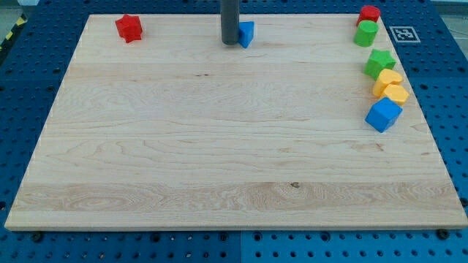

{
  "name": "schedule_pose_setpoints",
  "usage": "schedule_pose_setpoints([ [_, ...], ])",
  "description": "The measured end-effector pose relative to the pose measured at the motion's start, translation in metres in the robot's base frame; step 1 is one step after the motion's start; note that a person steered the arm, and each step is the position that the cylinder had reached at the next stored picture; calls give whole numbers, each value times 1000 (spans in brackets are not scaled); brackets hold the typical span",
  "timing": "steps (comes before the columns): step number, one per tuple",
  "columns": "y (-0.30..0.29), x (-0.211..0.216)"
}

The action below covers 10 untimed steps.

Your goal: Place the arm diagonal bottom left to the blue cube

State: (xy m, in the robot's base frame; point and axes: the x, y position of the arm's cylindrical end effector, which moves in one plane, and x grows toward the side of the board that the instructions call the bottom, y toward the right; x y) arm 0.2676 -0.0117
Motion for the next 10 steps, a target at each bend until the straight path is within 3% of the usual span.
schedule_pose_setpoints([
  [2, 17, 40],
  [3, 21, -5],
  [5, 32, 22],
  [10, 51, 39],
])
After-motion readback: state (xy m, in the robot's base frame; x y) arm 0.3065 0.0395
